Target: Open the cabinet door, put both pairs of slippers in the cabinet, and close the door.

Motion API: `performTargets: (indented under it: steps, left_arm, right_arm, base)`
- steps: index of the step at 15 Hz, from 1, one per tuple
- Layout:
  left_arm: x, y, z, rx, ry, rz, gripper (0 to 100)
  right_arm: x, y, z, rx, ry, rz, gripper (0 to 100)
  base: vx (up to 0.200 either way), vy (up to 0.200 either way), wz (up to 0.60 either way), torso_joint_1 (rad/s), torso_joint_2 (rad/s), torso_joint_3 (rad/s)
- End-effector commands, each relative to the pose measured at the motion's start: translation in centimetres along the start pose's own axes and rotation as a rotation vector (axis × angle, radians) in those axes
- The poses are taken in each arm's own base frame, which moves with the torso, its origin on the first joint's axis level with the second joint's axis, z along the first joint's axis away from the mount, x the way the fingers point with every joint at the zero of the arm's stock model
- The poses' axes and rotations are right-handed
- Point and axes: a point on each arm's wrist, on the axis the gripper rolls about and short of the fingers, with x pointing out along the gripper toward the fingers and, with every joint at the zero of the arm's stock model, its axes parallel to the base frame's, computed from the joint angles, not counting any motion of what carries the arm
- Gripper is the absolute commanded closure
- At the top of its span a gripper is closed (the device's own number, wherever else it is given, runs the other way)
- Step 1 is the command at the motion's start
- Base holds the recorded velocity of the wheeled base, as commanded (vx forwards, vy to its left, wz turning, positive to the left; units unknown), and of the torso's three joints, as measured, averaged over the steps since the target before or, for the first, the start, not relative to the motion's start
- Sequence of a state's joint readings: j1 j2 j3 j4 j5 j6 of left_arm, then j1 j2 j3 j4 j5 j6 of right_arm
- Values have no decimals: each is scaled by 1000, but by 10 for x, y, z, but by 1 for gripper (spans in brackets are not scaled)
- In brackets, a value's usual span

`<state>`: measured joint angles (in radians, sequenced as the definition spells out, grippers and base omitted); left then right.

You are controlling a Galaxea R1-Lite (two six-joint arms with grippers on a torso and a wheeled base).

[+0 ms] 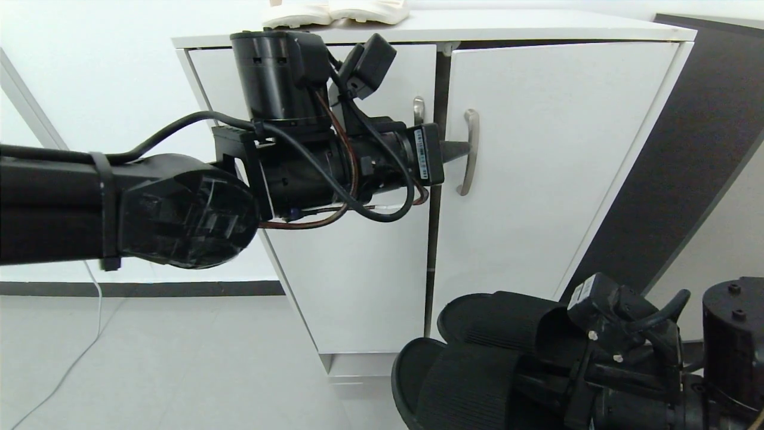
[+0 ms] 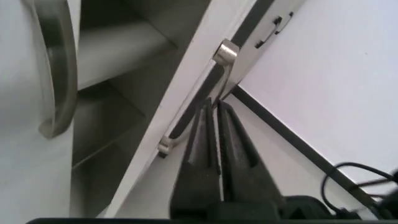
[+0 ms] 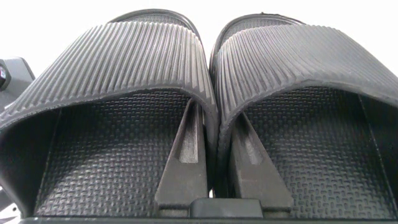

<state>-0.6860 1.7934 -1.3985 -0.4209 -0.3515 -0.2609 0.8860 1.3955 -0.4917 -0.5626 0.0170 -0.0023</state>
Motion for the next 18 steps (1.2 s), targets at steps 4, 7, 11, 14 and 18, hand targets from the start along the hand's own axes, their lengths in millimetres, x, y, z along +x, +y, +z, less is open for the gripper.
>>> performTargets:
  steps: [4, 7, 11, 14, 18]
  left_arm:
    - [-33, -23, 2, 21, -45, -41, 100]
    - [-36, -14, 5, 26, -67, -17, 100]
    - [-24, 11, 6, 8, -72, 33, 100]
    - [-8, 20, 11, -1, -99, 34, 100]
    - [15, 29, 11, -8, -111, 25, 100]
  right_arm:
    - [-1, 2, -4, -4, 10, 12, 100]
    - [-1, 2, -4, -4, 10, 12, 100]
    - [0, 3, -4, -6, 15, 15, 100]
    - [0, 4, -5, -6, 18, 18, 100]
    - [1, 7, -7, -14, 28, 32, 100]
  base:
    - [0, 0, 0, 0, 0, 0]
    - [0, 0, 0, 0, 0, 0]
    - [0, 0, 0, 0, 0, 0]
    - [0, 0, 0, 0, 0, 0]
    - [0, 0, 0, 0, 0, 0]
